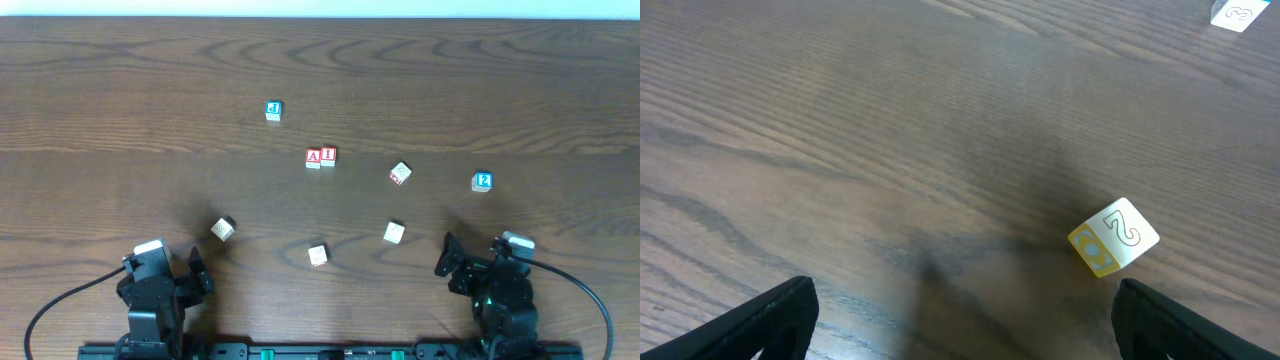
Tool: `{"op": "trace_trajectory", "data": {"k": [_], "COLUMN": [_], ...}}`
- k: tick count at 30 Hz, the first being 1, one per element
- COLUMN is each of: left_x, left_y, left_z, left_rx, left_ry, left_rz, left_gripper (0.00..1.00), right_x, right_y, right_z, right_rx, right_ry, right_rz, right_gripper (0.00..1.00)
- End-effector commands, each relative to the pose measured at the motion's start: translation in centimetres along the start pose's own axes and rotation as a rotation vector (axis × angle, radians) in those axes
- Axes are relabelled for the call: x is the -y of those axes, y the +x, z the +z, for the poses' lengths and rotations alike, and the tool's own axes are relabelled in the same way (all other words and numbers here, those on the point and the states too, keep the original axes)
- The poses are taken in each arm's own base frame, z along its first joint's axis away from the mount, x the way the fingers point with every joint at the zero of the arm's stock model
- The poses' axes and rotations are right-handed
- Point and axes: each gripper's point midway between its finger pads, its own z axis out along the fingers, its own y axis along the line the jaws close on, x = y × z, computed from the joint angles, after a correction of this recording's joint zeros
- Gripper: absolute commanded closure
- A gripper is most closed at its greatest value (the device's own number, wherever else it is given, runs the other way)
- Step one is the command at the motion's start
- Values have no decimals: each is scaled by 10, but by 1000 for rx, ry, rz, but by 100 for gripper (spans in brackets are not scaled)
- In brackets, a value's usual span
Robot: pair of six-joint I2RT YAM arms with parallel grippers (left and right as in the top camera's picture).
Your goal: Spell out Ai2
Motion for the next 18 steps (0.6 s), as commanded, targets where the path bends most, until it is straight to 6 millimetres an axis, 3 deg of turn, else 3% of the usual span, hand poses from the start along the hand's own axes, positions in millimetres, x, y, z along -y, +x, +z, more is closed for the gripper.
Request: {"op": "trace_trajectory", "data": {"k": [1,9,14,18], "left_x": [-6,-6,-6,-6], "left_y": [8,8,8,8], "left_z": [0,0,0,0], "left_rx": [-26,-27,-27,-26], "left_ry": [-30,-30,-30,-30], "left_rz": [13,13,13,13], "left_gripper": [5,5,5,5], "right_x": [1,-10,-37,-42], "right_y": [0,-17,-87,-125], "right_z": [0,-1,-19,-34], "right_rx": [3,69,354,521], "right_ry": [4,-44,-176,-176], "right_rz": [14,35,112,63], "right_gripper": [1,1,1,1]}}
